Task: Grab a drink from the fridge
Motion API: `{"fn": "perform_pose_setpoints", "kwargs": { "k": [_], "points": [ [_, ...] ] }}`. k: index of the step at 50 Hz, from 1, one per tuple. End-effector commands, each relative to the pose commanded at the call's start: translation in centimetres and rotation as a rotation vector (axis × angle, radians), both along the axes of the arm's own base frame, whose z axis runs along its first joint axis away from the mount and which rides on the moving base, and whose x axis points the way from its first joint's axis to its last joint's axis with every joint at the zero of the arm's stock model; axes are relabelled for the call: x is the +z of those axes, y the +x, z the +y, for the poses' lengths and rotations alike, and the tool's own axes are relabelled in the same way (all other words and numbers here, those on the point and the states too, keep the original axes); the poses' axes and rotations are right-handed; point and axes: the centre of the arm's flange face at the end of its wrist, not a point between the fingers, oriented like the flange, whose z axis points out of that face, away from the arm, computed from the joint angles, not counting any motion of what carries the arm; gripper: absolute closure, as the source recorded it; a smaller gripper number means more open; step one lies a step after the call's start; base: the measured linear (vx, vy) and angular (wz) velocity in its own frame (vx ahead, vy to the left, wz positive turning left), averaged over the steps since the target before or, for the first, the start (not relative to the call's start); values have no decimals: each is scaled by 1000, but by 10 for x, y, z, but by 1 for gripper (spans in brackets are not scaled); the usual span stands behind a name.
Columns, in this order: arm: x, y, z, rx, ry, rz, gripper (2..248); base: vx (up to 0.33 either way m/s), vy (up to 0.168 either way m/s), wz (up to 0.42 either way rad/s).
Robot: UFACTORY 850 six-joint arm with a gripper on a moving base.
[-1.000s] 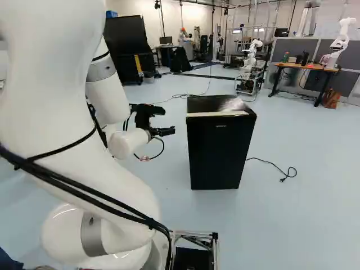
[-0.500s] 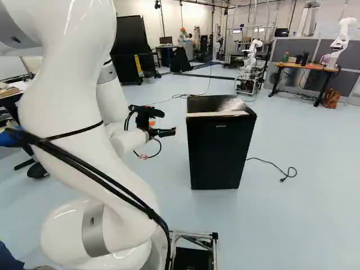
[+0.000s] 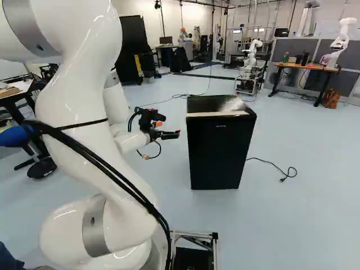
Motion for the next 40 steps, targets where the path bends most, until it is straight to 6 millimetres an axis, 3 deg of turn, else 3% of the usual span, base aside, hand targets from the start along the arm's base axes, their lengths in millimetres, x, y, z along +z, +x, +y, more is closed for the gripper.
{"fn": "perform_pose_setpoints", "kwargs": {
  "k": [26,40],
  "points": [
    [-27,21,-10,-214,-48,-30,3,0,0,0],
    [-35,36,-3,-243,-54,-49,3,0,0,0]
  ]
}}
